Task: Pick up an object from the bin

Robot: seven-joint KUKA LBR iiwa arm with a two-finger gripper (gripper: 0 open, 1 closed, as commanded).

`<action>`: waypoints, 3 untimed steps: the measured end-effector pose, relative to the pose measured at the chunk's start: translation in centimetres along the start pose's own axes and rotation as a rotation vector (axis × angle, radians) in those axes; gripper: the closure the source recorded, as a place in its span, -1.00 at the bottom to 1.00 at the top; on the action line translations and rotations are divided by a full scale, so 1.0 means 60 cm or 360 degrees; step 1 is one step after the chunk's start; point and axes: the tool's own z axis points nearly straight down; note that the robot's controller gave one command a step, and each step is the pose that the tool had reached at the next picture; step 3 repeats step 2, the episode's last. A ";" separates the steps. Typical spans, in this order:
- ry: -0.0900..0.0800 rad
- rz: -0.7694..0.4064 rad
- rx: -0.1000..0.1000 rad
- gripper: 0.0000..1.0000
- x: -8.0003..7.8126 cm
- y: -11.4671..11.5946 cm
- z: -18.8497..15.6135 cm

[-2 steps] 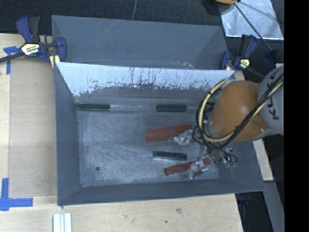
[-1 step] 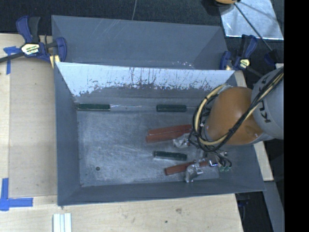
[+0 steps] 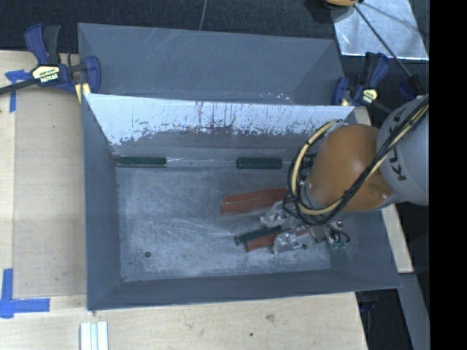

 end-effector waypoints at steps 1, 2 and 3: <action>0.0000 0.0000 0.0000 1.00 0.000 0.000 0.000; 0.0005 0.0000 -0.0001 1.00 0.001 0.000 -0.004; 0.0005 0.0000 -0.0001 1.00 0.001 0.000 -0.004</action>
Offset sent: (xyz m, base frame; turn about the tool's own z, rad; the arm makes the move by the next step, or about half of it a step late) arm -0.0002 0.0000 0.0269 0.0001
